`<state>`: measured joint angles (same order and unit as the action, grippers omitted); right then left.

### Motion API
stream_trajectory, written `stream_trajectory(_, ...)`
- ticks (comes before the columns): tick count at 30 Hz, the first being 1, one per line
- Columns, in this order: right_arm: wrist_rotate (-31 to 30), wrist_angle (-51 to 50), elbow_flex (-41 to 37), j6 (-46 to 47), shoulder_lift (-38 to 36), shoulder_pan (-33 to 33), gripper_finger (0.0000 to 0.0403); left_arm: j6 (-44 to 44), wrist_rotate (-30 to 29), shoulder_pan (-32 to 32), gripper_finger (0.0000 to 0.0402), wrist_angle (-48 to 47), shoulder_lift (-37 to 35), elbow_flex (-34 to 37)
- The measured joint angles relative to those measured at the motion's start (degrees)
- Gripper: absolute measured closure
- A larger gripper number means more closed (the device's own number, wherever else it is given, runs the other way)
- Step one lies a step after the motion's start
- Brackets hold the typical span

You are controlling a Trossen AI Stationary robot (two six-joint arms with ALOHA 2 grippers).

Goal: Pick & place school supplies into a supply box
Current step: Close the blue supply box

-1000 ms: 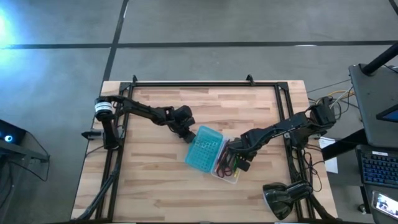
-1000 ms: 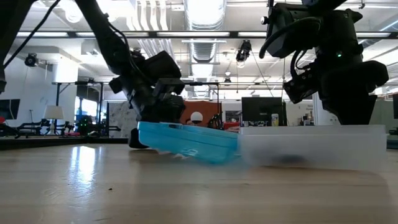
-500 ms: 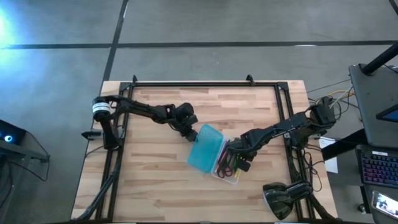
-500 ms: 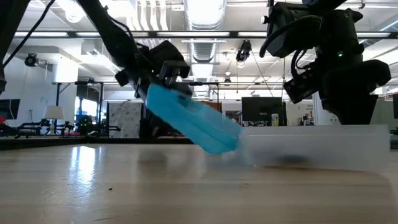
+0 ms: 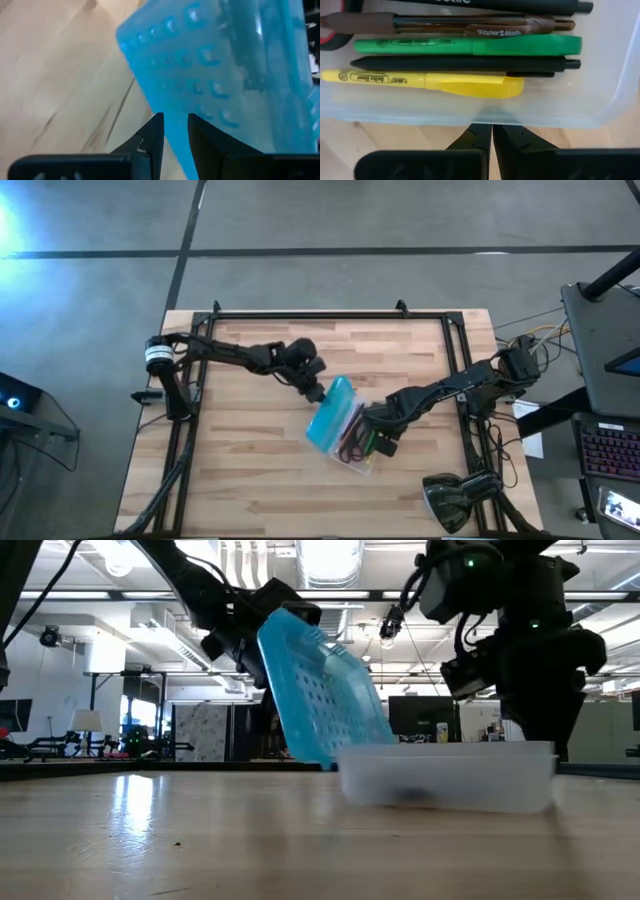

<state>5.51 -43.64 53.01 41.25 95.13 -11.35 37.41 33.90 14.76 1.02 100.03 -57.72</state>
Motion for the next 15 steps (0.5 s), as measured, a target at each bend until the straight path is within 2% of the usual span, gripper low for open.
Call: stream_trajectory(15,-6.0,11.6,0.1,-1.2,0.0,2.9,0.0394,1.5,0.5,-0.2,0.0331,-0.1,-0.1,-0.8)
